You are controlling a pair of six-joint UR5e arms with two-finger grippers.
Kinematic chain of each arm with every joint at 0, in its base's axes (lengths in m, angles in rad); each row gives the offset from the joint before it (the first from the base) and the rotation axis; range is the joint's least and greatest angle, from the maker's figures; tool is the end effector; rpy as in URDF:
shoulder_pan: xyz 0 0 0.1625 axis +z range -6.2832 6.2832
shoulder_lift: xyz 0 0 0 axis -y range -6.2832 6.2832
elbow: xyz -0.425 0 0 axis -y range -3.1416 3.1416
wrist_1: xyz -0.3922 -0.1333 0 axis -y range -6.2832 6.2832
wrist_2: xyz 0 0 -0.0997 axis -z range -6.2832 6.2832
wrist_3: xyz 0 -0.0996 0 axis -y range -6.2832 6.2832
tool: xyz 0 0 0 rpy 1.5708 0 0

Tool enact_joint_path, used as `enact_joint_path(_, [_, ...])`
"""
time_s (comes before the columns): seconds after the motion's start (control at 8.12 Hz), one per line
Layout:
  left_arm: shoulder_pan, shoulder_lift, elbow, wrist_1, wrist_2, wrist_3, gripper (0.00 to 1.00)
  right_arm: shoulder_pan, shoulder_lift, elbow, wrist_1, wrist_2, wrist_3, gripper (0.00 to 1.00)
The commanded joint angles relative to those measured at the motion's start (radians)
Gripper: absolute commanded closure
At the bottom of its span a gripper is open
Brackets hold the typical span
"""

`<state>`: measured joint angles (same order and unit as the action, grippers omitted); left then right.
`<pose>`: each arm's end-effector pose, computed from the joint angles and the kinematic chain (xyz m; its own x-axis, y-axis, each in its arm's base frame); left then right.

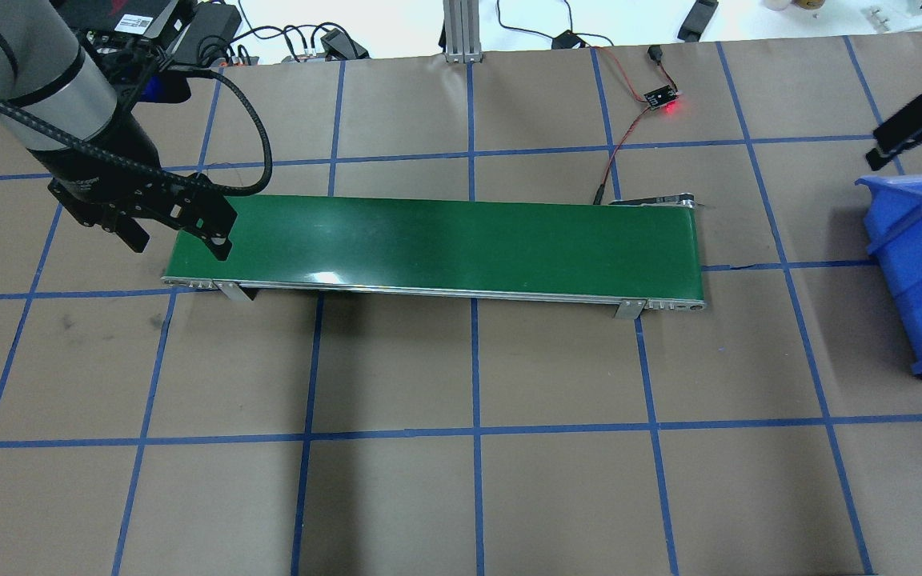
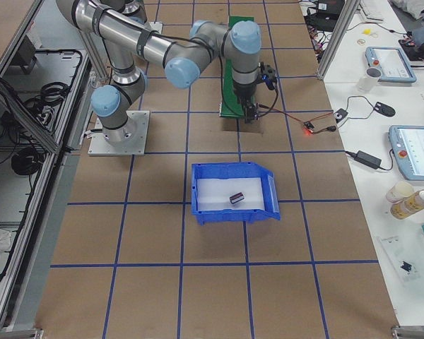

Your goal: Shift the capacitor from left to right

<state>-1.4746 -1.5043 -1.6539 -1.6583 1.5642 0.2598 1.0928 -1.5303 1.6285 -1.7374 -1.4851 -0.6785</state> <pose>-0.0899 -0.4635 0.4706 -0.9864 0.1608 0.0330 0.1634 0.9816 0.0987 -0.1104 -0.5214 0.4565 -0.9788 -0.2032 -0.0236 -0.1996 0.9740 -0.1068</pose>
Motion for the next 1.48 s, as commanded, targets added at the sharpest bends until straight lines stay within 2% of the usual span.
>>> enact_joint_path(0.0, [0.002,-0.001,0.0,0.0,0.028,0.001,0.0,0.317,-0.037,-0.007,0.055,-0.041,0.438,0.0])
enact_joint_path(0.25, [0.002,-0.001,0.0,0.0,0.028,0.002,0.0,0.535,-0.031,-0.009,0.048,-0.066,0.694,0.0])
enact_joint_path(0.37, [0.002,-0.002,0.0,0.0,0.027,0.002,0.0,0.591,-0.025,-0.009,0.048,-0.067,0.776,0.0])
enact_joint_path(1.36, [0.002,-0.001,0.0,0.018,0.024,0.007,0.0,0.598,-0.021,0.005,0.039,-0.063,0.778,0.0])
